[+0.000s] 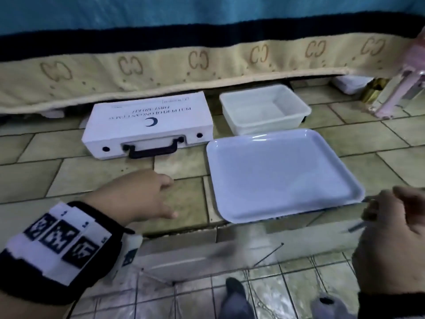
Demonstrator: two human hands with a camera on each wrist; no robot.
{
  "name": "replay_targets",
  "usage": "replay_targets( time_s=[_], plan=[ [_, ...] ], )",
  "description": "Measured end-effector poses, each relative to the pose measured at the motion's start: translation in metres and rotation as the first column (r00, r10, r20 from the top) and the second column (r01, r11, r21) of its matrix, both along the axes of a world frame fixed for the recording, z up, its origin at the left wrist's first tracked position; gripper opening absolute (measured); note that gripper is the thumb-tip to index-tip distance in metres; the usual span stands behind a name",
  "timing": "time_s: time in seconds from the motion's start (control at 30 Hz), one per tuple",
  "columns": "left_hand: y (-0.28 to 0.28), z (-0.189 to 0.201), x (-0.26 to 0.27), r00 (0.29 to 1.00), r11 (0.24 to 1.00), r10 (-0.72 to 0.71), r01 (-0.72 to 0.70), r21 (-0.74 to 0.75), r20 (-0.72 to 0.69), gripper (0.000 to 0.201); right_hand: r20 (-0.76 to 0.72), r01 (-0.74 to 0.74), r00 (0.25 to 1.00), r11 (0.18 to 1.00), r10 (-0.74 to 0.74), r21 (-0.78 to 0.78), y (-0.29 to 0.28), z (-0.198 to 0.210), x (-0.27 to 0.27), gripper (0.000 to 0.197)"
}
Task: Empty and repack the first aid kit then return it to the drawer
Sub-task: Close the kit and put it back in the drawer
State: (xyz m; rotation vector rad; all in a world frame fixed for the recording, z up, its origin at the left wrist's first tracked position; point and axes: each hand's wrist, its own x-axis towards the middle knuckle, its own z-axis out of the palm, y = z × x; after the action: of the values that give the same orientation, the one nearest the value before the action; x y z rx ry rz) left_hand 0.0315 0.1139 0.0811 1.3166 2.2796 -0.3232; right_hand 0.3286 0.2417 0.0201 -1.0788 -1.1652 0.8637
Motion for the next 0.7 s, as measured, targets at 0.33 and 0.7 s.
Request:
replay_targets(
  time_s=[0.33,0.7],
  plan=[
    [-0.004,-0.024,0.001,0.994,0.997,-0.080,0.079,-0.020,-0.073,0.084,-0.324,-0.312,0.946,0.275,0.002,-0.910,-0.062,-0.189,-0.051,0.013],
    [-0.011,-0.038,-0.005,0.993,0.989,-0.059,0.072,0.130,-0.099,0.080,-0.486,-0.482,0.874,0.138,0.002,-0.865,-0.061,-0.236,-0.100,0.024]
  ],
)
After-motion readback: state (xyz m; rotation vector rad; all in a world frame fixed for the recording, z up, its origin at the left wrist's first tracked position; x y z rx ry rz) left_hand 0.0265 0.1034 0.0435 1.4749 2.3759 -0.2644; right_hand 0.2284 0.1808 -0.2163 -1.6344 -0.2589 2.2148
